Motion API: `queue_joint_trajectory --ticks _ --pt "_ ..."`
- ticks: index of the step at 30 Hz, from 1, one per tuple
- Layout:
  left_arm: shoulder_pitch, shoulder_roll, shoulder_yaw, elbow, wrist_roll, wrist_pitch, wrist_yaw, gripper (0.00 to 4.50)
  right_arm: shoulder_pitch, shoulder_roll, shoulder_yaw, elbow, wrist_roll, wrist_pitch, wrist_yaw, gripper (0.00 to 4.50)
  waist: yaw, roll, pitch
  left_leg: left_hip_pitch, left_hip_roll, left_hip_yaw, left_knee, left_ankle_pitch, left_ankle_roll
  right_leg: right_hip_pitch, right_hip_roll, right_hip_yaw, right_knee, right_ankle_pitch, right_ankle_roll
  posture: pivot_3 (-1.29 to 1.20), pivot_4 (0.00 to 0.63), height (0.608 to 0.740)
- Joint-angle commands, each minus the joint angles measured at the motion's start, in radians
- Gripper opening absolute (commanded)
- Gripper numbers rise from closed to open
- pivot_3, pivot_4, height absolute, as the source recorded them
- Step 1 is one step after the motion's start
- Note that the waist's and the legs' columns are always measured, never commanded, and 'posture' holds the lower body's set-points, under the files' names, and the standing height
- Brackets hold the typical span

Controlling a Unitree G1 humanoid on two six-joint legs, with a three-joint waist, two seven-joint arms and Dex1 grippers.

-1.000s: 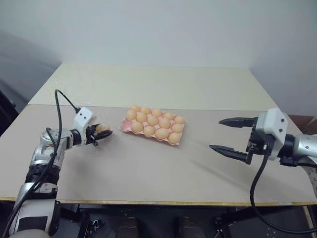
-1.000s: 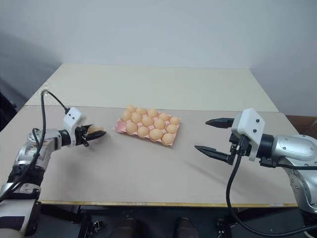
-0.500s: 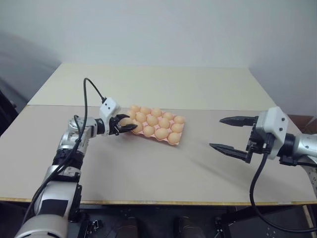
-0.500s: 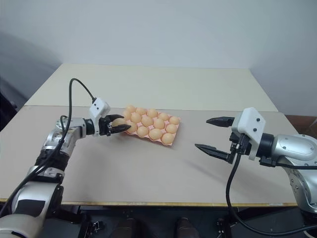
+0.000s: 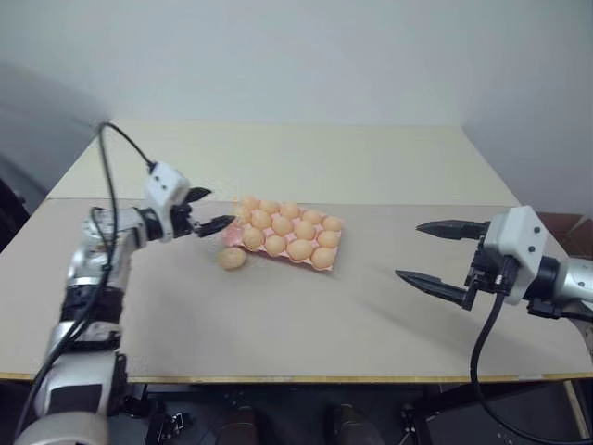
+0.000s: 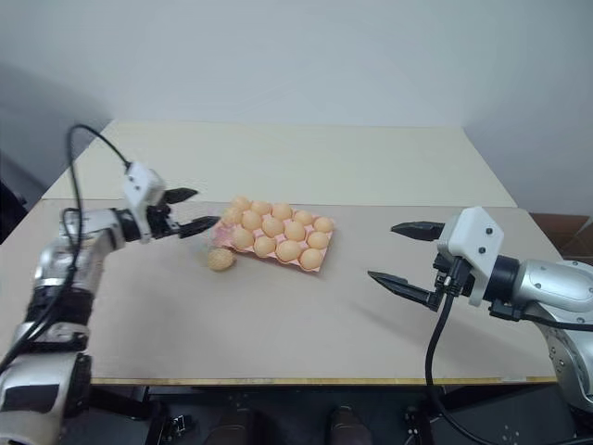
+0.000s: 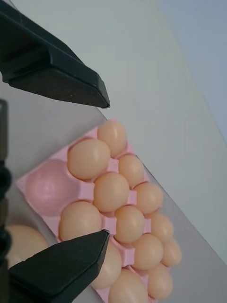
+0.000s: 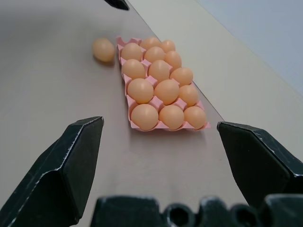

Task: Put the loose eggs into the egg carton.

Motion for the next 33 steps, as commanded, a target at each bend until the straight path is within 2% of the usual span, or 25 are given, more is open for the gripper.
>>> queue_joint_trajectory --ticks 1,7,13,21,25,30,33 --pt "0.082 0.077 0.089 -0.148 -0.066 0.051 -0.017 4.47 -0.020 -0.008 -0.024 0.006 0.017 -0.018 0.014 4.48 0.001 0.000 0.000 0.000 0.000 0.000 0.000 0.000 0.000 0.000 0.000 0.000 0.000 0.000 0.000 0.00 0.150 0.740" --pt "0.316 0.138 0.167 -0.371 -0.161 0.163 -0.044 4.47 -0.047 -0.006 0.002 0.037 0.017 -0.022 0.035 4.48 0.009 0.000 0.000 0.000 0.000 0.000 0.000 0.000 0.000 0.000 0.000 0.000 -0.001 -0.002 -0.003 0.00 0.150 0.740" --pt "0.416 0.115 0.092 -0.535 -0.240 0.252 -0.071 4.47 -0.057 -0.001 0.018 0.040 0.014 -0.020 0.038 4.48 0.018 0.000 0.000 0.000 0.000 0.000 0.000 0.000 0.000 0.000 -0.001 0.000 -0.001 -0.004 -0.006 0.00 0.150 0.740" --pt "0.349 -0.020 -0.081 -0.512 -0.187 0.249 0.019 4.47 -0.032 -0.005 -0.012 0.004 0.023 -0.004 0.016 4.48 0.017 0.000 0.000 0.000 0.000 0.000 0.000 0.000 0.000 0.000 0.000 0.000 -0.001 -0.002 -0.004 0.00 0.150 0.740" --pt "0.324 -0.053 -0.114 -0.483 -0.168 0.236 0.034 4.47 -0.016 -0.009 -0.028 -0.013 0.030 0.003 0.005 4.48 0.013 0.000 0.000 0.000 0.000 0.000 0.000 0.000 0.000 0.000 0.000 0.000 -0.001 -0.001 -0.003 0.00 0.150 0.740" --pt "0.293 -0.078 -0.138 -0.480 -0.197 0.301 0.031 4.47 -0.003 -0.013 -0.041 -0.022 0.035 0.008 -0.001 4.48 0.010 0.000 0.000 0.000 0.000 0.000 0.000 0.000 0.000 0.000 0.000 0.001 -0.001 -0.001 -0.003 0.00 0.150 0.740" --pt "0.278 -0.114 -0.198 -0.493 -0.153 0.275 0.049 4.47 -0.004 -0.013 -0.040 -0.023 0.036 0.009 -0.005 4.48 0.010 0.000 0.000 0.000 0.000 0.000 0.000 0.000 0.000 0.000 0.000 0.001 -0.001 -0.001 -0.003 0.00 0.150 0.740"
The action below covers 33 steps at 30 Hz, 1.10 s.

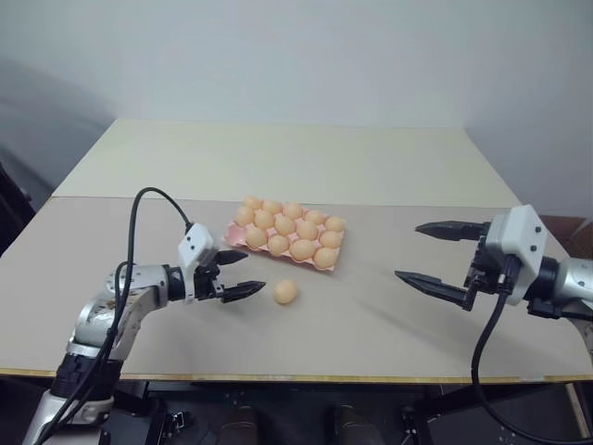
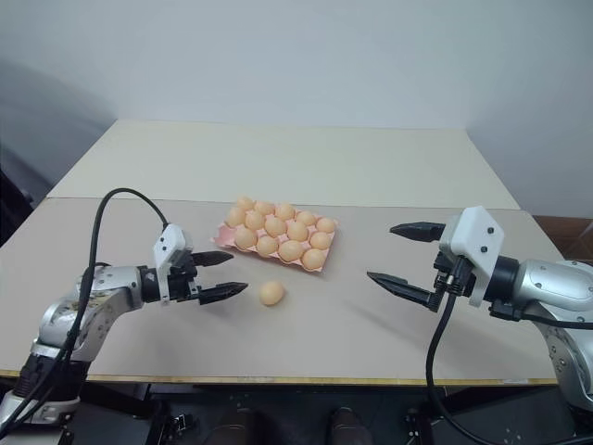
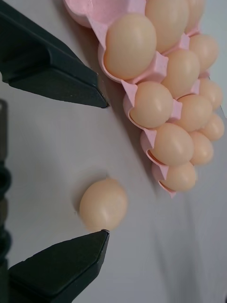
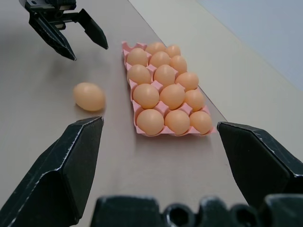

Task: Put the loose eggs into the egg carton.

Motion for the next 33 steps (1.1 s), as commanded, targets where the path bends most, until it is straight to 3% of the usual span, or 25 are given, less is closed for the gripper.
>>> queue_joint_trajectory --ticks 1,8,17,20,26,30,33 --pt "-0.036 -0.048 -0.070 -0.031 0.035 -0.027 0.023 4.47 -0.007 -0.014 -0.039 -0.027 0.016 0.004 -0.011 4.48 0.000 0.000 0.000 0.000 0.000 0.000 0.000 0.000 0.000 0.000 0.000 0.000 0.000 0.000 0.000 0.00 0.150 0.740" --pt "-0.099 -0.177 -0.183 -0.026 0.090 0.002 0.102 4.47 0.004 -0.013 -0.046 -0.037 0.016 0.000 -0.018 4.48 0.002 0.000 0.000 0.000 -0.001 0.000 0.000 0.000 0.000 0.000 0.000 0.000 0.000 0.001 0.002 0.00 0.150 0.740" --pt "-0.123 -0.210 -0.332 -0.009 0.215 0.012 0.138 4.47 0.028 -0.014 -0.073 -0.054 0.015 0.002 -0.029 4.48 -0.001 0.000 0.000 0.000 -0.001 0.000 0.000 0.000 0.000 0.000 0.000 0.001 0.000 0.001 0.002 0.00 0.150 0.740" --pt "-0.143 -0.222 -0.312 0.025 0.227 0.030 0.172 3.89 0.029 -0.014 -0.076 -0.052 0.011 0.000 -0.032 4.48 -0.001 0.000 0.000 0.000 -0.001 0.000 0.000 0.000 0.000 0.000 0.000 0.001 0.000 0.001 0.002 0.00 0.150 0.740" --pt "-0.152 -0.202 -0.314 0.043 0.242 0.018 0.147 2.28 0.023 -0.014 -0.077 -0.048 0.009 -0.005 -0.040 4.48 -0.001 0.000 0.000 0.000 -0.001 -0.001 0.000 0.000 0.000 0.000 0.000 0.001 0.000 0.001 0.002 0.00 0.150 0.740" --pt "-0.125 -0.178 -0.308 0.023 0.247 -0.011 0.130 1.92 0.030 -0.010 -0.079 -0.049 0.010 -0.008 -0.043 4.48 -0.002 0.000 0.000 0.000 -0.001 -0.001 0.000 0.000 0.000 0.000 0.000 0.002 0.000 0.001 0.002 0.00 0.150 0.740" --pt "-0.124 -0.175 -0.286 0.020 0.235 0.007 0.136 1.92 0.034 -0.006 -0.074 -0.047 0.005 -0.013 -0.046 4.48 -0.001 0.000 0.000 0.000 -0.001 -0.001 0.000 0.000 0.000 0.000 0.000 0.002 0.000 0.001 0.001 0.00 0.150 0.740"
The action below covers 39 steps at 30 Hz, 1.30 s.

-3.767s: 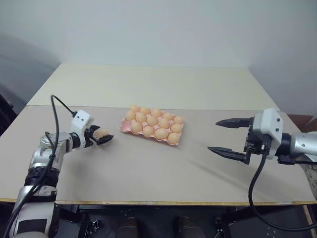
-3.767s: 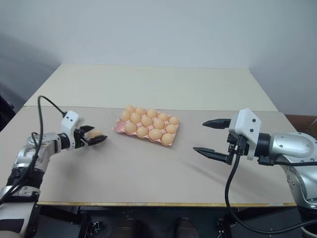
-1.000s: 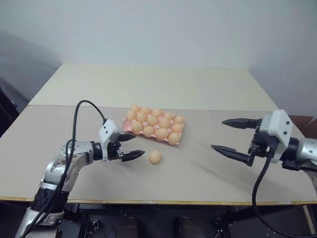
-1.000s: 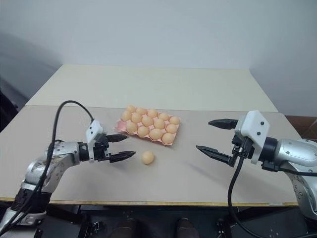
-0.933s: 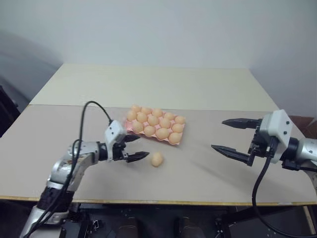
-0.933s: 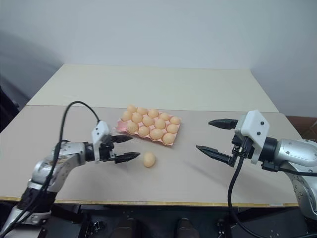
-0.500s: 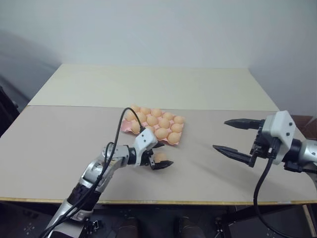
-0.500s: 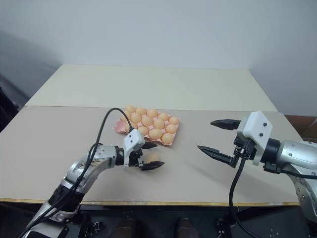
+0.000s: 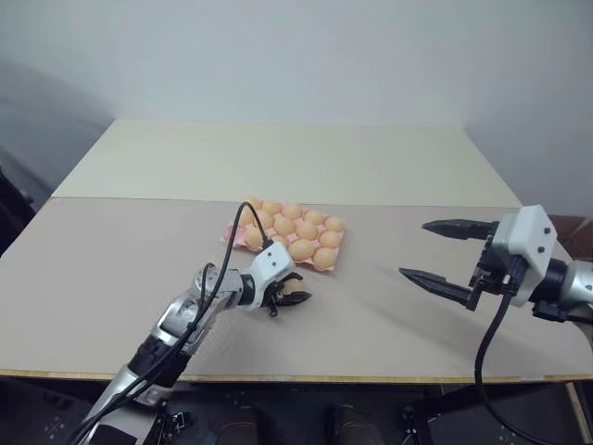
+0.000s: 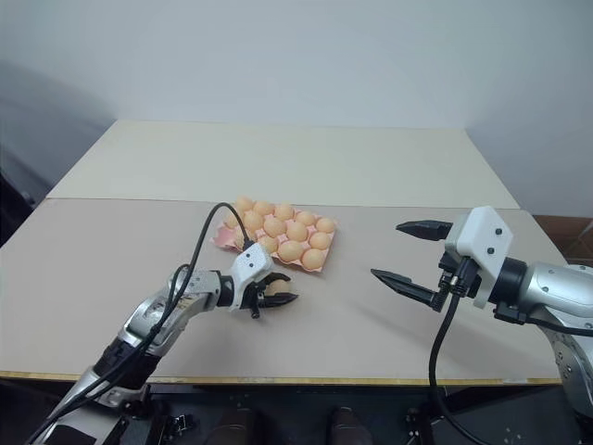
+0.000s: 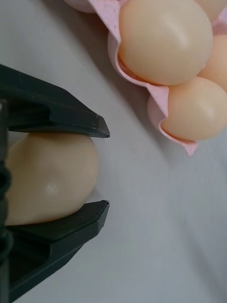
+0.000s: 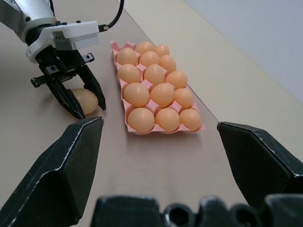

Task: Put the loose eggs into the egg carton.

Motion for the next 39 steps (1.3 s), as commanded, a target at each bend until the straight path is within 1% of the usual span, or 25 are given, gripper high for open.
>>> queue_joint_trajectory --ticks 1,4,9,13,15,18,23,26,30,32,34,36,37,38,39 --pt "0.000 0.015 0.037 -0.030 -0.006 -0.005 -0.005 1.92 -0.002 -0.004 -0.035 -0.020 0.001 -0.015 -0.010 4.48 0.001 0.000 0.000 0.000 0.000 0.000 0.000 0.000 0.000 0.000 0.000 0.000 0.000 0.000 0.000 0.00 0.150 0.740" --pt "0.004 0.028 0.062 -0.040 -0.028 -0.017 -0.027 1.92 -0.005 -0.002 -0.031 -0.017 0.000 -0.018 -0.011 4.48 -0.001 0.000 0.000 0.000 0.000 0.000 0.000 0.000 0.000 0.000 0.000 0.000 0.000 0.000 -0.001 0.00 0.150 0.740" --pt "-0.010 0.052 0.223 -0.090 -0.163 0.001 -0.074 1.92 -0.008 -0.001 -0.028 -0.011 -0.001 -0.021 -0.013 4.48 0.000 0.000 0.000 0.000 0.000 0.000 0.000 0.000 0.000 0.000 0.000 0.000 0.000 0.000 0.000 0.00 0.150 0.740" --pt "-0.049 0.093 0.333 -0.054 -0.200 0.011 -0.055 1.92 -0.012 -0.003 -0.026 -0.005 -0.004 -0.024 -0.012 4.48 0.000 0.000 0.000 0.000 0.000 0.000 0.000 0.000 0.000 0.000 0.000 0.000 0.000 0.000 0.000 0.00 0.150 0.740" --pt "-0.073 0.112 0.363 -0.005 -0.183 0.000 -0.031 1.92 -0.018 -0.004 -0.022 -0.001 -0.005 -0.026 -0.011 4.48 0.000 0.000 0.000 0.000 0.000 0.000 0.000 0.000 0.000 0.000 0.000 0.000 0.000 0.000 0.000 0.00 0.150 0.740" --pt "-0.116 0.122 0.368 0.092 -0.130 -0.025 0.021 1.92 -0.029 -0.004 -0.013 0.007 -0.008 -0.029 -0.009 4.48 0.000 0.000 0.000 0.000 0.000 0.000 0.000 0.000 0.000 0.000 0.000 0.000 0.000 0.000 0.001 0.00 0.150 0.740" --pt "-0.236 0.059 0.364 0.310 -0.024 -0.080 0.199 1.92 -0.051 -0.004 -0.004 0.017 -0.011 -0.030 -0.007 4.48 0.006 0.000 0.000 -0.001 0.000 0.000 0.000 0.000 0.000 0.000 0.000 -0.001 0.000 0.001 0.002 0.00 0.150 0.740" --pt "-0.292 0.023 0.352 0.436 0.008 -0.140 0.220 1.92 -0.045 -0.005 -0.013 0.009 -0.008 -0.027 -0.005 4.48 0.007 -0.001 0.000 -0.001 0.000 0.000 0.000 0.000 0.000 0.000 0.000 -0.001 -0.001 0.001 0.002 0.00 0.150 0.740" --pt "-0.336 -0.012 0.333 0.533 0.031 -0.185 0.210 1.92 -0.037 -0.010 -0.029 -0.001 -0.001 -0.019 -0.004 4.48 0.007 -0.001 0.000 -0.001 0.000 0.000 0.000 0.000 0.000 0.000 0.000 -0.001 -0.001 0.001 0.002 0.00 0.150 0.740" --pt "-0.344 -0.024 0.324 0.558 0.045 -0.193 0.206 2.58 -0.032 -0.015 -0.039 -0.011 0.002 -0.011 -0.007 4.48 0.006 -0.001 0.000 -0.001 0.000 0.000 0.000 0.000 0.000 0.000 0.000 -0.001 -0.001 0.001 0.002 0.00 0.150 0.740" --pt "-0.341 -0.024 0.320 0.557 0.037 -0.187 0.170 3.09 -0.028 -0.017 -0.048 -0.014 0.007 -0.008 -0.005 4.48 0.003 -0.001 0.000 -0.001 0.000 0.000 0.000 0.000 0.000 0.000 0.000 -0.001 -0.001 0.001 0.002 0.00 0.150 0.740" --pt "-0.331 -0.023 0.322 0.544 0.040 -0.185 0.169 3.76 -0.025 -0.019 -0.051 -0.015 0.007 -0.007 -0.006 4.48 0.001 -0.001 0.000 -0.001 0.000 0.000 0.000 0.000 0.000 0.000 0.000 -0.001 -0.001 0.001 0.002 0.00 0.150 0.740" --pt "-0.320 -0.017 0.323 0.529 0.043 -0.184 0.170 3.85 -0.024 -0.018 -0.052 -0.015 0.007 -0.006 -0.008 4.48 0.000 -0.001 0.000 -0.001 0.000 0.000 0.000 0.000 0.000 0.000 0.000 -0.001 -0.001 0.001 0.002 0.00 0.150 0.740" --pt "-0.311 -0.012 0.328 0.513 0.043 -0.179 0.173 4.30 -0.025 -0.018 -0.051 -0.013 0.006 -0.006 -0.008 4.48 0.000 -0.001 0.000 -0.001 0.000 0.000 0.000 0.000 0.000 0.000 0.000 -0.001 0.000 0.001 0.002 0.00 0.150 0.740" --pt "-0.306 -0.009 0.332 0.504 0.042 -0.175 0.175 4.47 -0.026 -0.018 -0.050 -0.012 0.006 -0.006 -0.009 4.48 0.000 -0.001 0.000 -0.001 0.000 0.000 0.000 0.000 0.000 0.000 0.000 -0.001 0.000 0.001 0.002 0.00 0.150 0.740"
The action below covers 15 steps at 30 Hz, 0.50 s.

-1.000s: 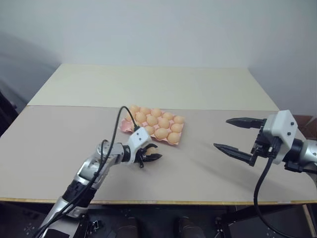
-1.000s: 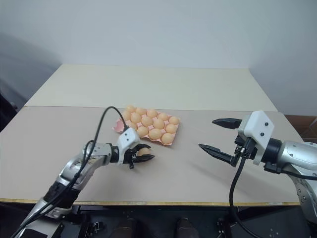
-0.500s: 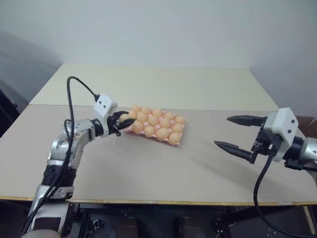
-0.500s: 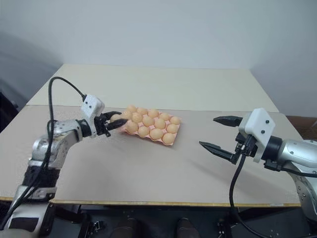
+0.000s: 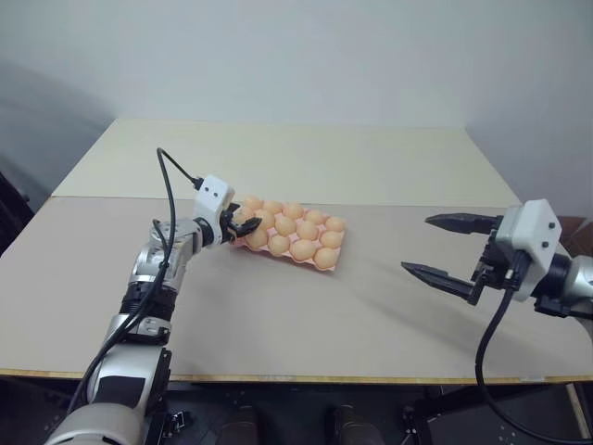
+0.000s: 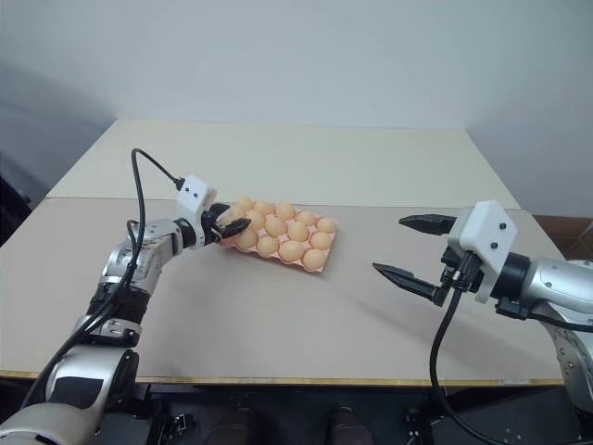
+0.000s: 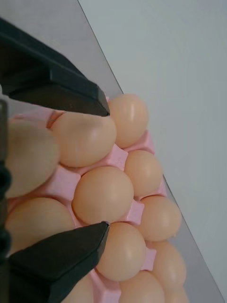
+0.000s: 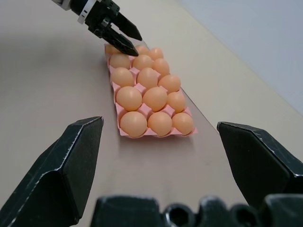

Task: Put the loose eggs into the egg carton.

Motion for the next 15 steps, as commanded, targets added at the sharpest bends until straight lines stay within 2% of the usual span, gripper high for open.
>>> queue_joint_trajectory --ticks 1,10,15 --pt "0.015 0.031 0.020 -0.083 -0.004 -0.005 -0.007 4.47 -0.003 -0.016 -0.043 -0.022 0.012 0.001 -0.005 4.48 -0.001 0.000 0.000 0.000 0.000 0.000 0.000 0.000 0.000 0.000 0.000 0.000 0.000 0.000 0.000 0.00 0.150 0.740" --pt "0.100 0.177 0.125 -0.284 -0.067 -0.016 -0.074 4.47 -0.021 -0.020 -0.037 0.004 0.016 -0.003 0.007 4.48 -0.002 0.000 0.000 0.000 0.000 0.000 0.000 0.000 0.000 0.000 0.000 0.000 0.000 0.000 0.000 0.00 0.150 0.740" --pt "0.256 0.329 0.237 -0.433 -0.141 0.010 -0.178 4.47 -0.028 -0.023 -0.034 0.029 0.018 -0.009 0.022 4.48 -0.006 0.000 0.000 0.000 0.001 0.001 0.000 0.000 0.000 -0.001 0.000 0.000 0.000 0.000 0.000 0.00 0.150 0.740"
